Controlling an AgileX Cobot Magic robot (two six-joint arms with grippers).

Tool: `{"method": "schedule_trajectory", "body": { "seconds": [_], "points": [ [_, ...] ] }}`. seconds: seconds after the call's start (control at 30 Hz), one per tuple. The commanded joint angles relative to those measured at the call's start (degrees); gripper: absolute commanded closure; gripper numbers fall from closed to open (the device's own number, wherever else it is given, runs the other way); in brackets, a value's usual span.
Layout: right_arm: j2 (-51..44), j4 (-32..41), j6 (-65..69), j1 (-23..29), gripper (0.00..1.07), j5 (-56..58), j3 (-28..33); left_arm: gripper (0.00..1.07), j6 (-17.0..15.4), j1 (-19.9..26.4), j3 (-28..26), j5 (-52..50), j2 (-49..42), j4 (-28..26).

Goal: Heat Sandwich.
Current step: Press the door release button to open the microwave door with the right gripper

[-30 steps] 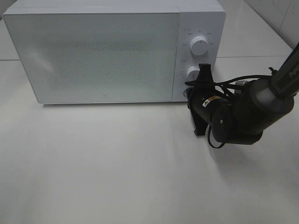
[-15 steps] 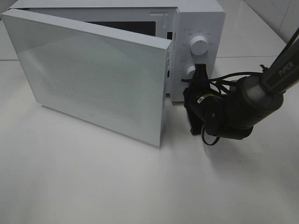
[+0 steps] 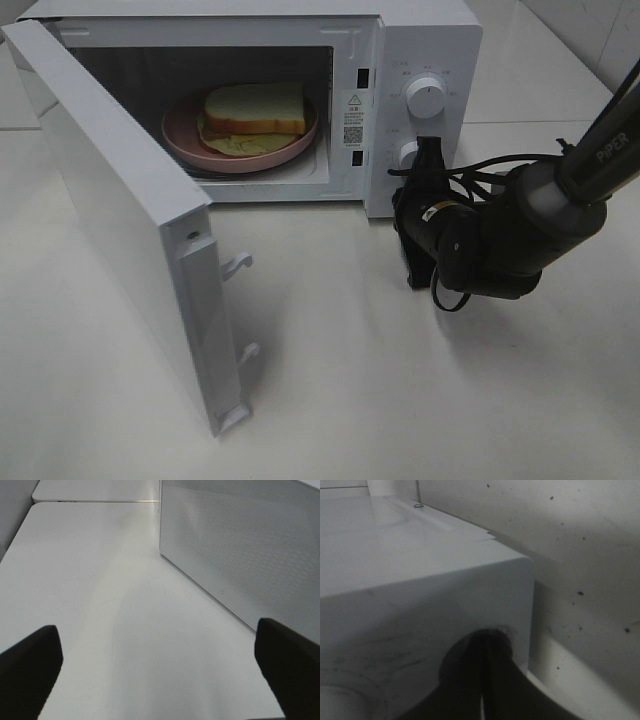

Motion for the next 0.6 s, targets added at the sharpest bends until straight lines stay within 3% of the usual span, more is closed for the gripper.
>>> {"method": "schedule_trajectory", "body": {
  "seconds": [0.03,0.6],
  "points": [
    [0.23,-1.95,-0.63,-2.46,1.06,-10.60,-4.81,0.05,-0.23,-0.06,0.23,0.17,-1.32,0.11],
    [-0.29,-2.06,-0.57,-2.46,1.05,-4.30,-4.53,0.05,-0.23,-0.06,0.23,0.17,-1.32,0.11]
  ]
}}
